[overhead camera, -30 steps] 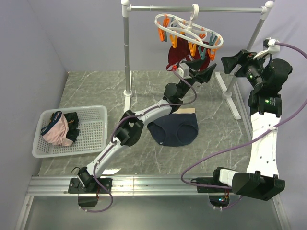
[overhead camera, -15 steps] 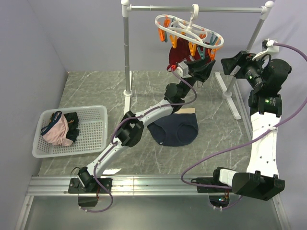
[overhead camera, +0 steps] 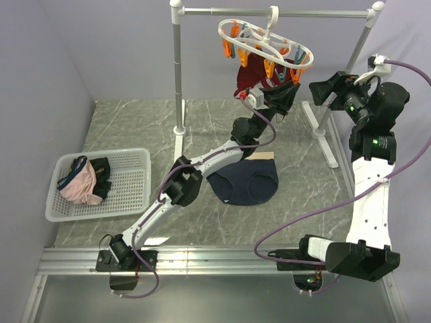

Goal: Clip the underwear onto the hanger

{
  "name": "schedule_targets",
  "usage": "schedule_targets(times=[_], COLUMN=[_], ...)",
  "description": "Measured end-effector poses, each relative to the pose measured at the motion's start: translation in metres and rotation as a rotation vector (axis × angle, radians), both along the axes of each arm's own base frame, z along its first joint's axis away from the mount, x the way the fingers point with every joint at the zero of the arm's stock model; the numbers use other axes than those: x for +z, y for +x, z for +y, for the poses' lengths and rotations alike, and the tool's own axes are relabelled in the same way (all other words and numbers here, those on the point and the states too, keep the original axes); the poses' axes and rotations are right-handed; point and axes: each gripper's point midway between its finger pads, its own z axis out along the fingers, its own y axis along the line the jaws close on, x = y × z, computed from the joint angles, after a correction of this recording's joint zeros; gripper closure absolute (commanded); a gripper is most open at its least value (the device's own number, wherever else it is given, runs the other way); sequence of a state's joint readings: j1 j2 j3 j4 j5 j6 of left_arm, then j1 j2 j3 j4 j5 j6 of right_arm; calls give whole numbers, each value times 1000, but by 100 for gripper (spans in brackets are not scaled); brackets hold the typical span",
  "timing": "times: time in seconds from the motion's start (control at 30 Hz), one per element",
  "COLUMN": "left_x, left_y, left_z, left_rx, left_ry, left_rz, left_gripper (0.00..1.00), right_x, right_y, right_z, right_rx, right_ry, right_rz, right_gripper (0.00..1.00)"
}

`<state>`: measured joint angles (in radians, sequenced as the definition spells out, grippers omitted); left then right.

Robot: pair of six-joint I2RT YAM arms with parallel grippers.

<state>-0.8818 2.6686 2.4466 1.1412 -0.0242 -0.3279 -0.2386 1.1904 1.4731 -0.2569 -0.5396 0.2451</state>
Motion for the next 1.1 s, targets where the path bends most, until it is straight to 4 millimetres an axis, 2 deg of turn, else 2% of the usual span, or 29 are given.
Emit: schedule_targets(times=[0.33,0.53,0.8,1.1], left_x=[1,-11,-22,-17], left_y=[5,9,15,12], left_z=[6,7,8,9], left_rx=[22,74,185,304], left_ry=[-1,32,109,163], left_rz=[-13,-37,-90,-161], left_gripper=[99,99,99,99], right_x=[6,15,14,2], right_y=[10,23,24,21], right_z=[-3,-2,22,31], right_rx=[-16,-22,0,-101], right_ry=[46,74,68,52], right_rz=[1,-2,14,58], right_gripper=[12,16,22,25])
